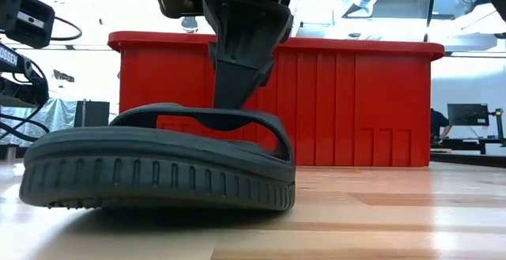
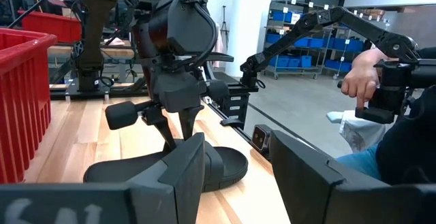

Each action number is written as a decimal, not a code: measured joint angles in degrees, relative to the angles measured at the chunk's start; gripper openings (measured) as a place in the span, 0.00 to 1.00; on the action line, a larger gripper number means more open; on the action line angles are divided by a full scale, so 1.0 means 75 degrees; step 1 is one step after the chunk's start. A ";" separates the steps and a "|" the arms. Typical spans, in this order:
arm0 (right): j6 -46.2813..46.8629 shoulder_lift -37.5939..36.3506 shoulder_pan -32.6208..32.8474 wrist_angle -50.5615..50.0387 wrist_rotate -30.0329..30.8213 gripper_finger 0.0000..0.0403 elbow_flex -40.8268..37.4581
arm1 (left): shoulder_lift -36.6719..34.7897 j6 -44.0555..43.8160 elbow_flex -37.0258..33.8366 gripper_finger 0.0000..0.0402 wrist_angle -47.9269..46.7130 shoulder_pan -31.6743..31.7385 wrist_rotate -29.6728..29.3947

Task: Pick and place slides into bin
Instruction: Put the slide into the bin

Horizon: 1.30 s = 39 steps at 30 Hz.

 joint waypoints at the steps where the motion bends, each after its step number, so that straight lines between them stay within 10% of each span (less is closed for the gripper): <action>1: 0.0000 0.0000 -0.0001 0.0000 0.0019 0.24 0.0000 | 0.0000 0.0003 0.0000 0.39 0.0000 0.0000 0.0000; 39: 0.0058 0.0000 -0.0072 -0.0003 0.0679 0.24 -0.0009 | 0.0000 0.0003 -0.0003 0.39 -0.0003 0.0003 0.0000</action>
